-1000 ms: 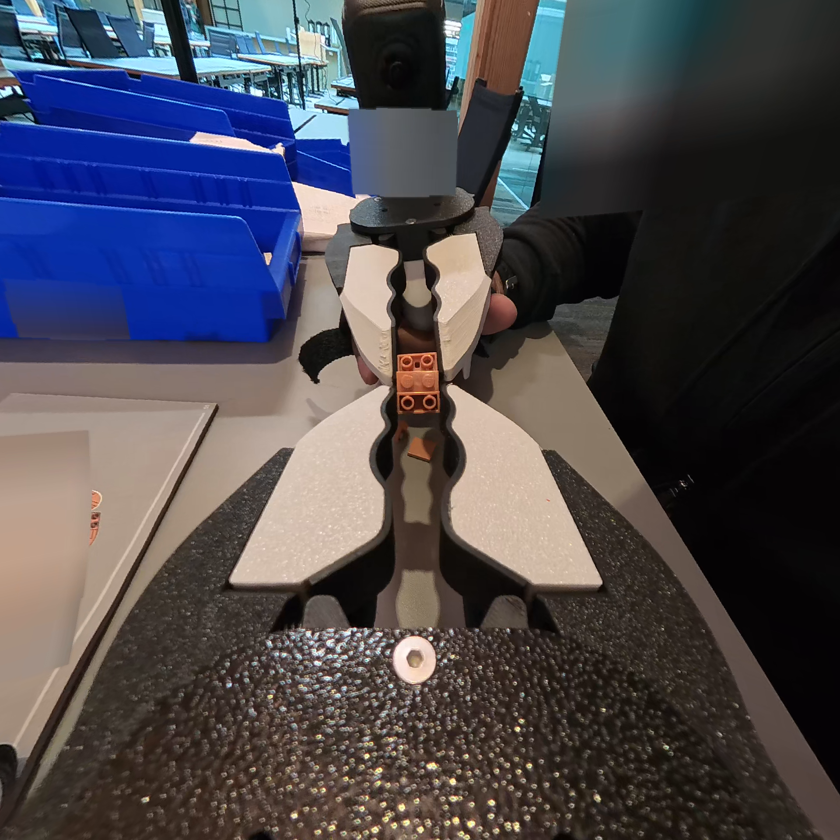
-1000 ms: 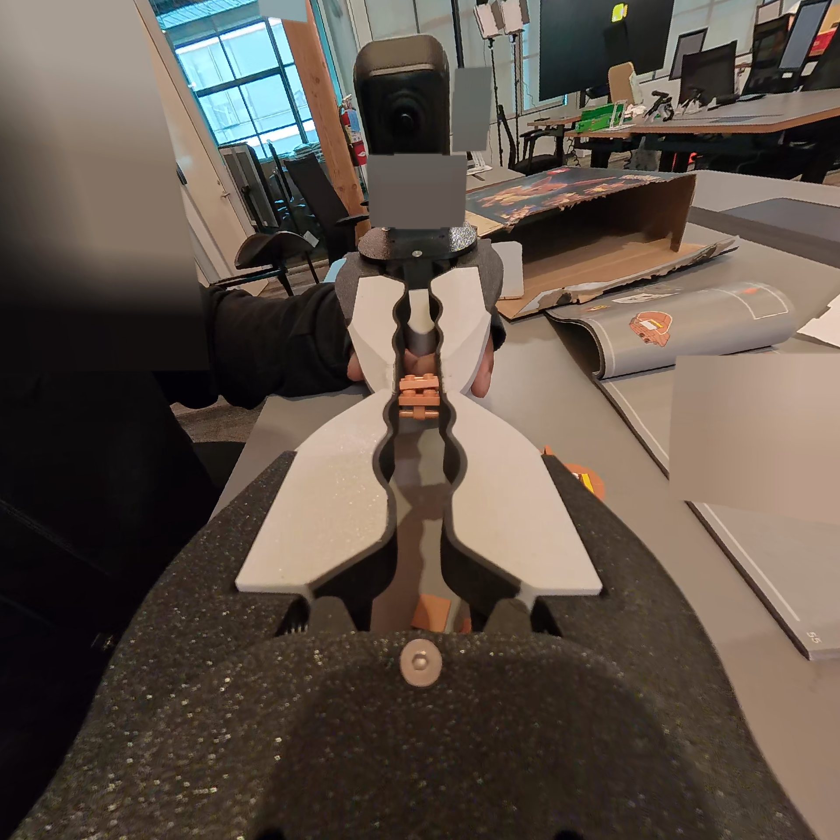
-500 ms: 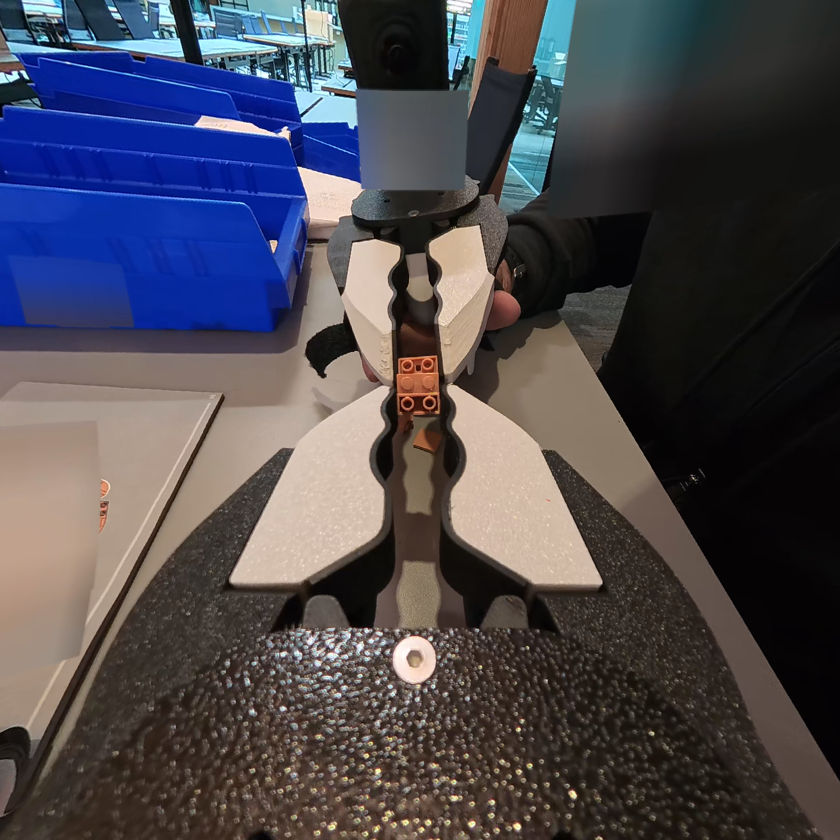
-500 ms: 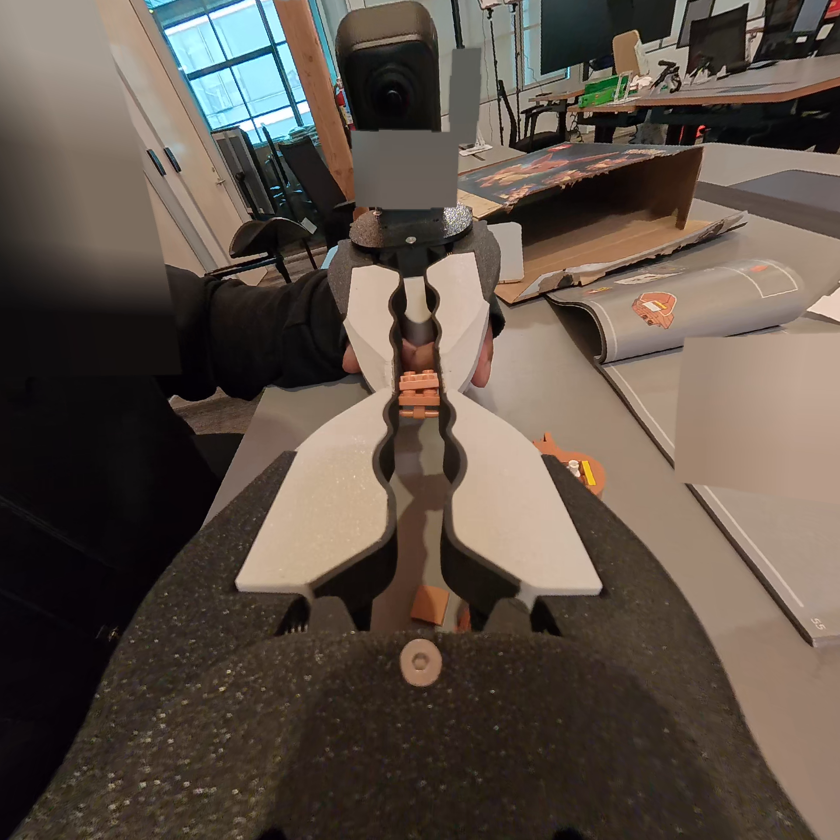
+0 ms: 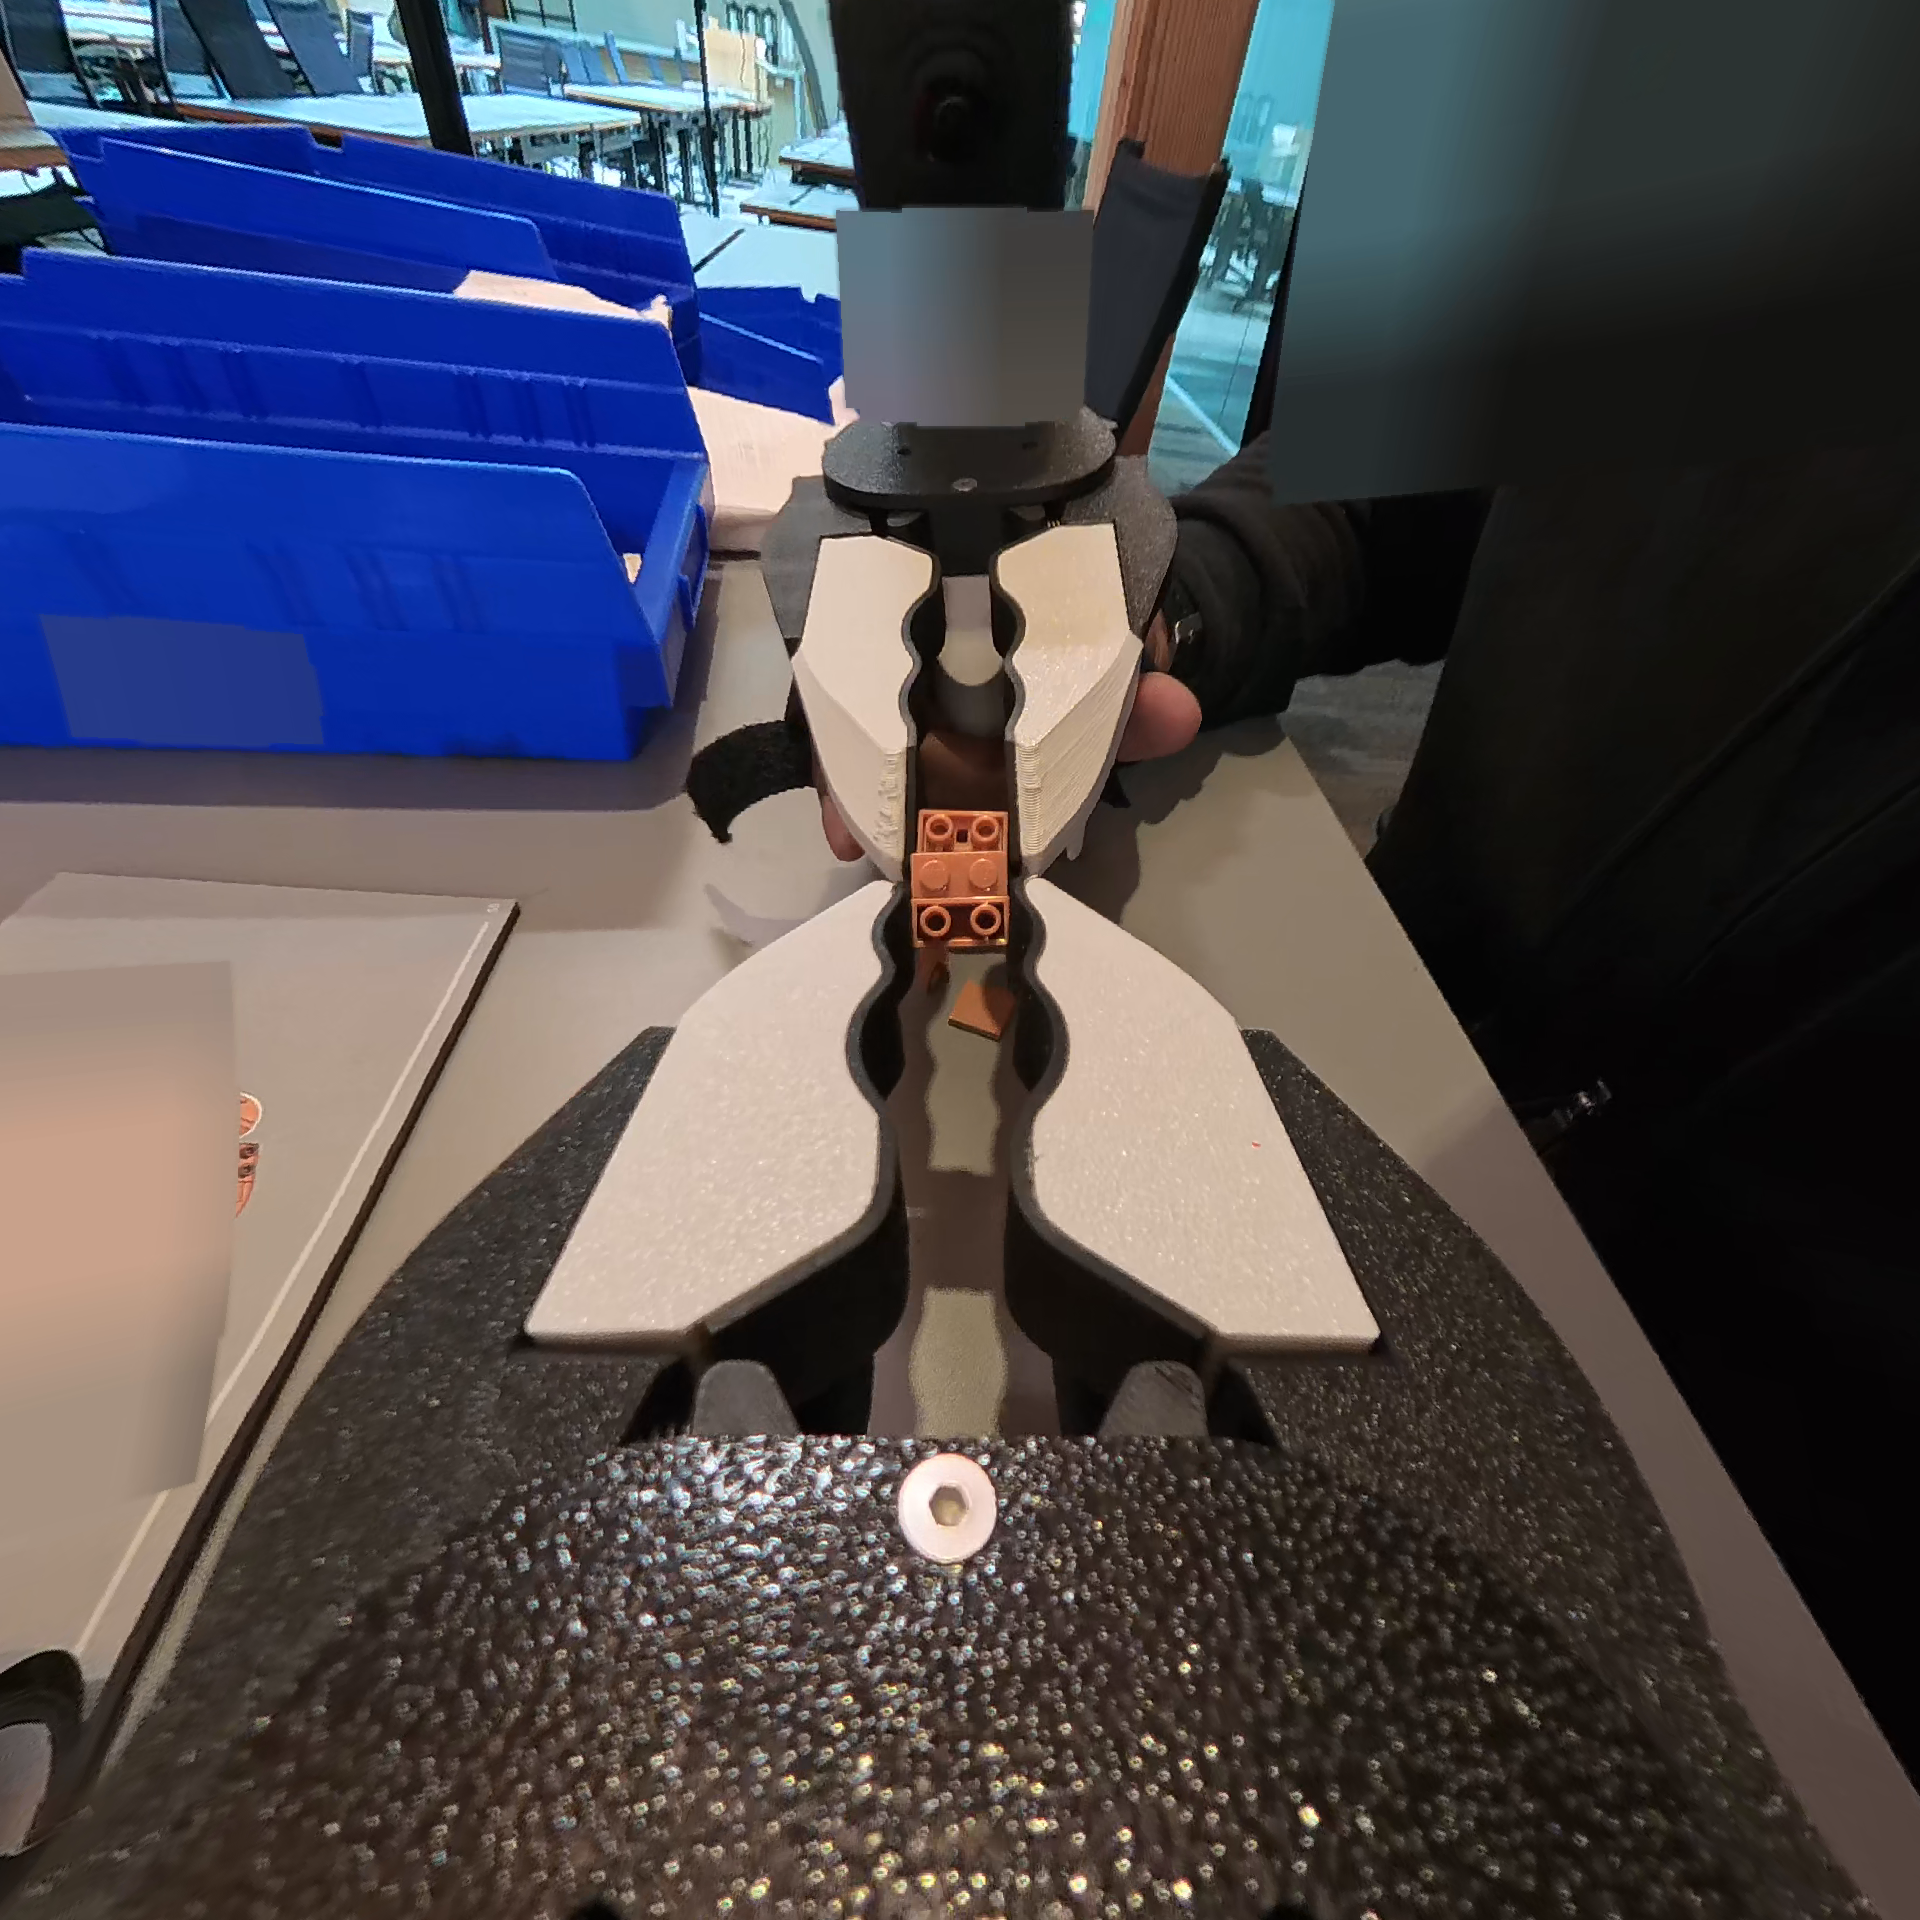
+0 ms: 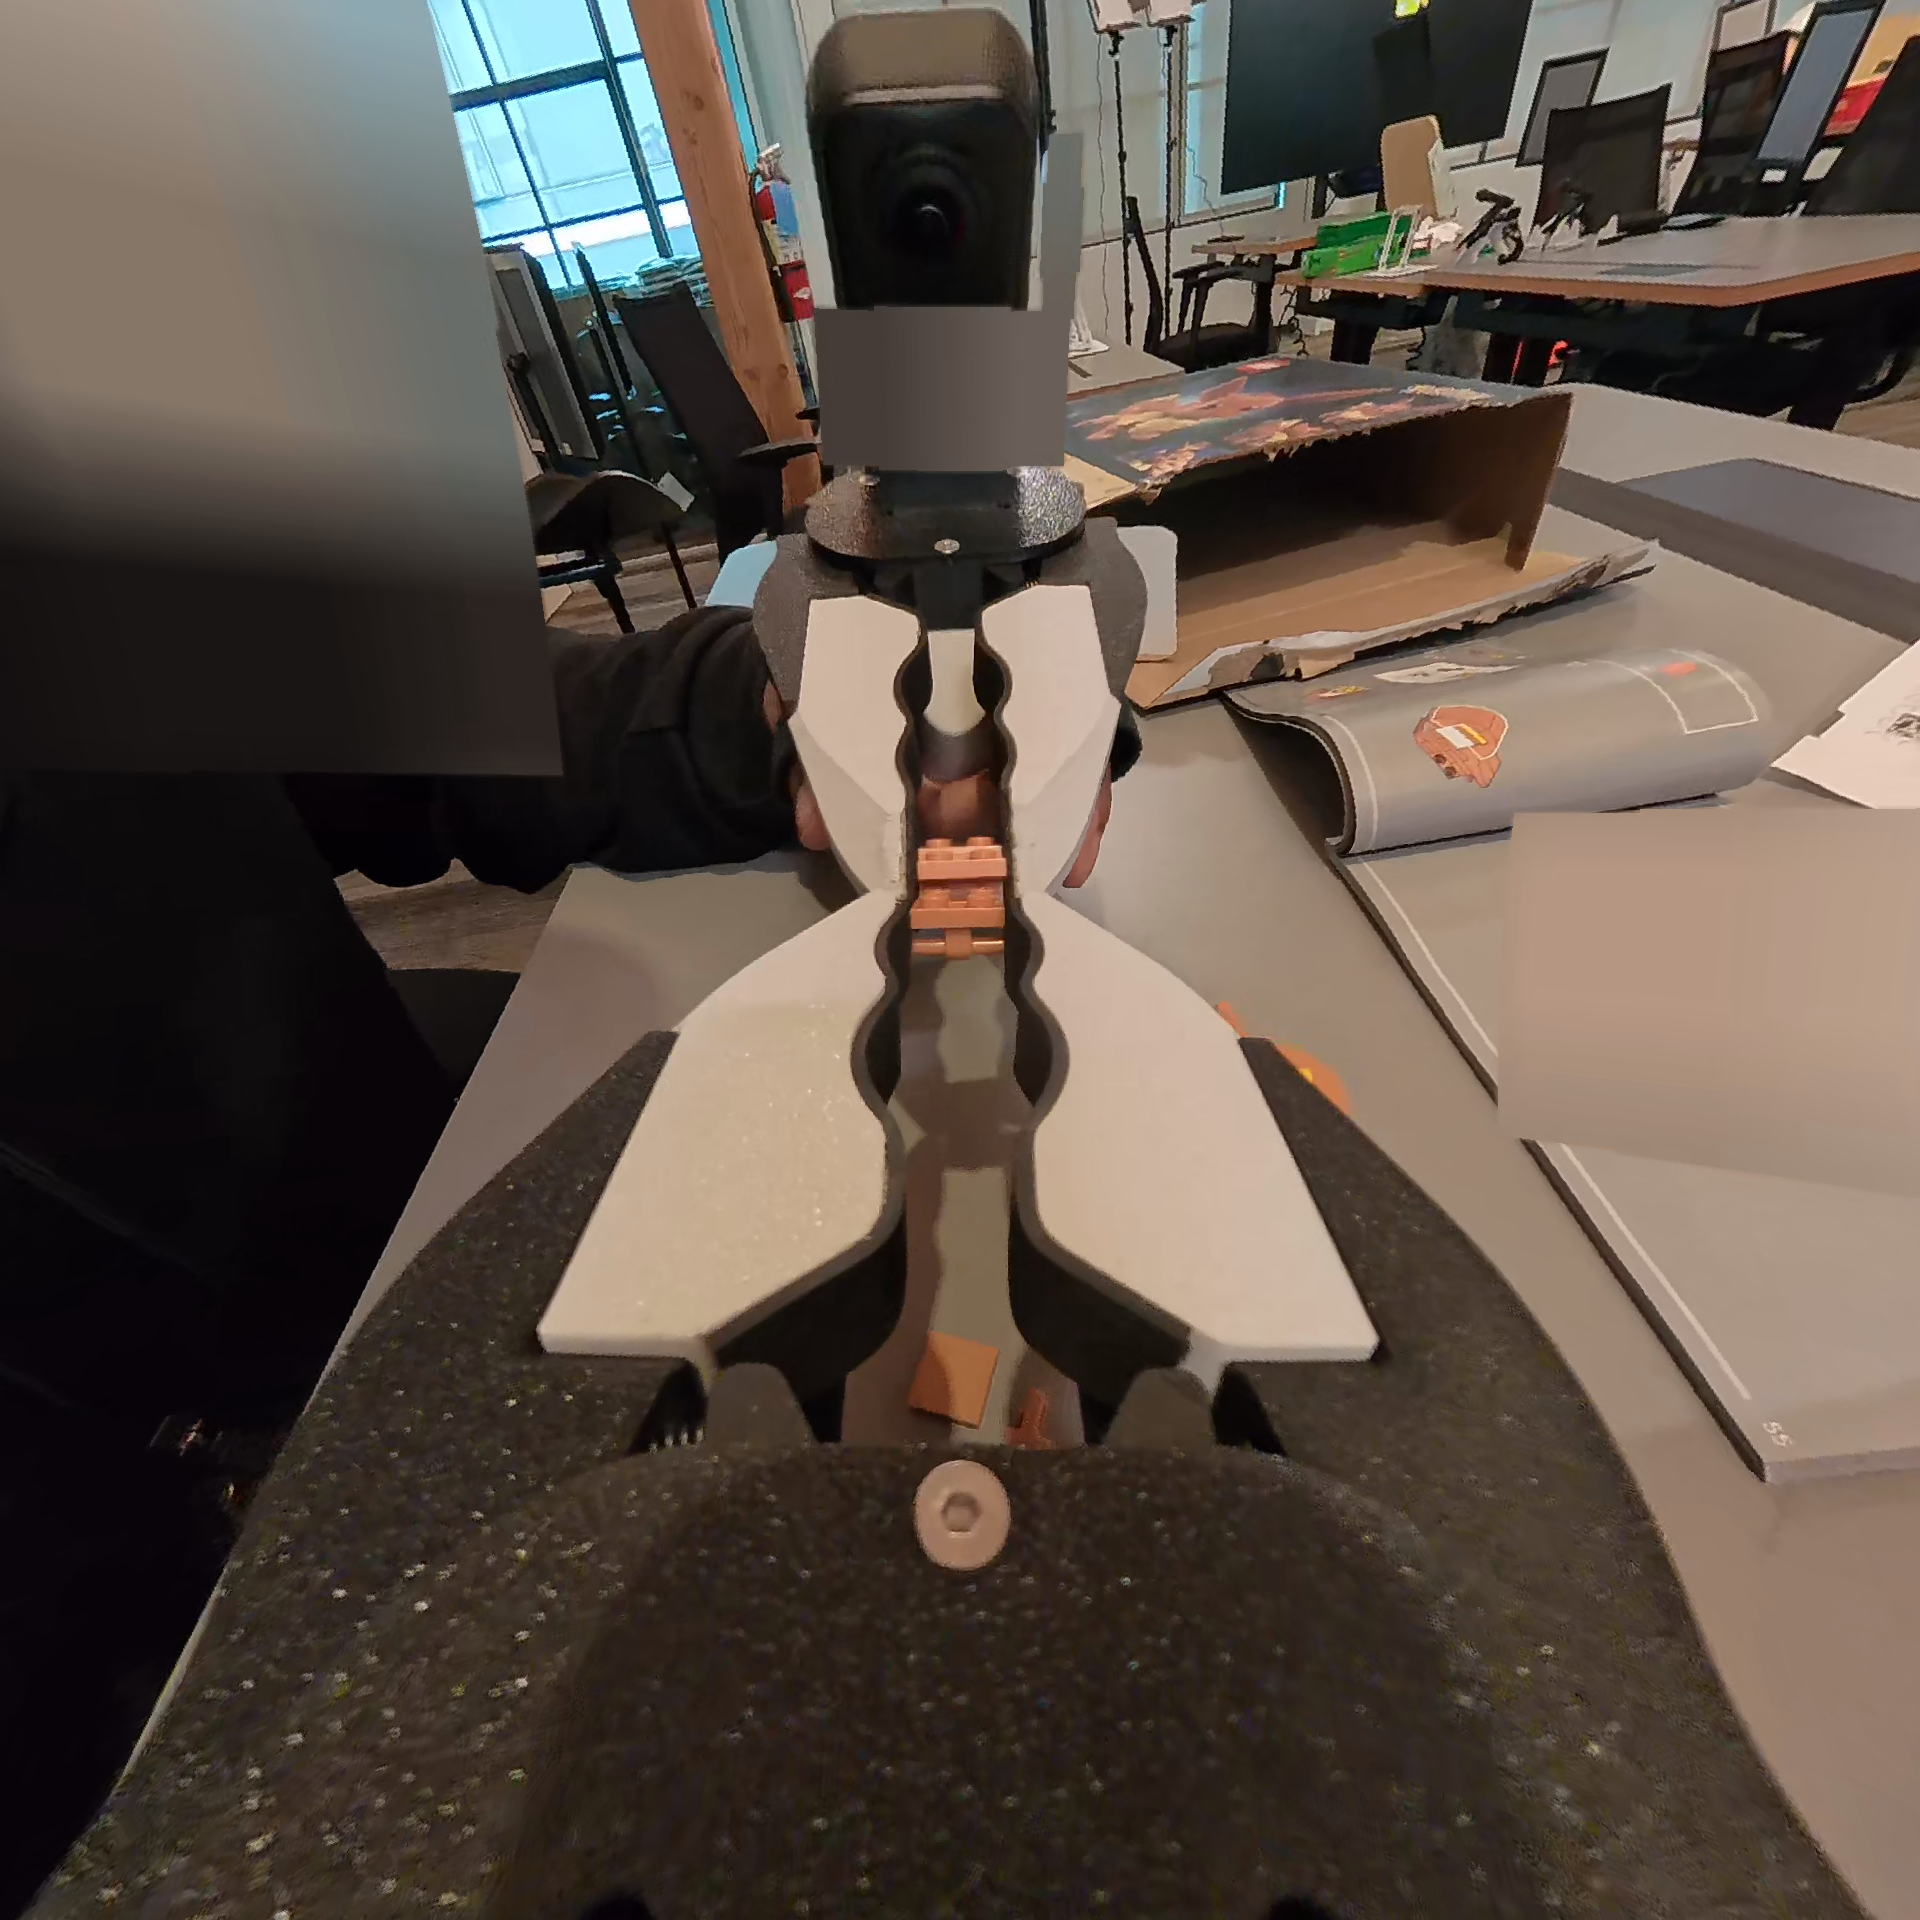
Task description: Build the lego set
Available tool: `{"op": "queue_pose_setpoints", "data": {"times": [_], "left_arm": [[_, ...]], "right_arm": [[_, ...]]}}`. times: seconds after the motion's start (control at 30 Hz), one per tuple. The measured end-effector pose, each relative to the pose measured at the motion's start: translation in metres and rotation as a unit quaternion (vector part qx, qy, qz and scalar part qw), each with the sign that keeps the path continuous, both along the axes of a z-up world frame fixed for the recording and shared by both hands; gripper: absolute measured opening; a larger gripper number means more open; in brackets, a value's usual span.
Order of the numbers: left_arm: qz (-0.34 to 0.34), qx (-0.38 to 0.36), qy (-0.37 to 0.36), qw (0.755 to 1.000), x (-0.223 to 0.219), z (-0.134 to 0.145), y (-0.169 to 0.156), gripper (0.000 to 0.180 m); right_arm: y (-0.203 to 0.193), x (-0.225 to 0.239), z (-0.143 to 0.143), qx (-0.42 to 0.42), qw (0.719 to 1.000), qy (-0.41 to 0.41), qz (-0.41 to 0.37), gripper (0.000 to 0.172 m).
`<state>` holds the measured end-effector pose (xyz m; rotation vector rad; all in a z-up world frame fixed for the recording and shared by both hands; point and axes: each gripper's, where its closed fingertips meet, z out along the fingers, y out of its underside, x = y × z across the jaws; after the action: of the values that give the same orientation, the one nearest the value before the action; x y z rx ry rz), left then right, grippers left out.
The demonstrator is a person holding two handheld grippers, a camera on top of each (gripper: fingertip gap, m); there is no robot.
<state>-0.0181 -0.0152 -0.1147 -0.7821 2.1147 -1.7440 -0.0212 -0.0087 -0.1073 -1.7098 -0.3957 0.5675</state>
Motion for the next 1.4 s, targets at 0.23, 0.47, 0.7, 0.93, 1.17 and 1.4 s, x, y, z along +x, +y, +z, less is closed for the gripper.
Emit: {"op": "queue_pose_setpoints", "data": {"times": [0.23,0.47,0.7,0.93,1.17,1.4], "left_arm": [[-0.004,-0.004,0.005,1.0,0.0,0.0,-0.002,0.016],[-0.003,-0.023,0.006,1.0,0.002,0.001,-0.004,0.017],[-0.006,-0.023,0.014,1.0,0.002,-0.002,-0.008,0.019],[-0.005,-0.026,0.022,0.999,0.003,-0.003,-0.007,0.016],[0.08,-0.072,-0.01,0.994,0.015,0.022,0.034,0.015],[0.17,0.05,0.023,0.984,-0.005,0.02,0.094,0.021]], "right_arm": [[-0.001,0.0,0.002,0.005,1.0,0.001,0.001,0.016],[0.0,0.001,0.004,0.001,1.0,0.02,0.0,0.016],[0.001,-0.002,0.004,-0.003,0.999,0.043,0.002,0.016],[0.002,0.001,0.002,-0.011,0.999,0.047,-0.005,0.016],[0.001,0.012,0.005,-0.008,0.999,0.038,-0.019,0.016],[0.001,0.003,-0.017,-0.051,0.998,-0.027,-0.006,0.016]]}}
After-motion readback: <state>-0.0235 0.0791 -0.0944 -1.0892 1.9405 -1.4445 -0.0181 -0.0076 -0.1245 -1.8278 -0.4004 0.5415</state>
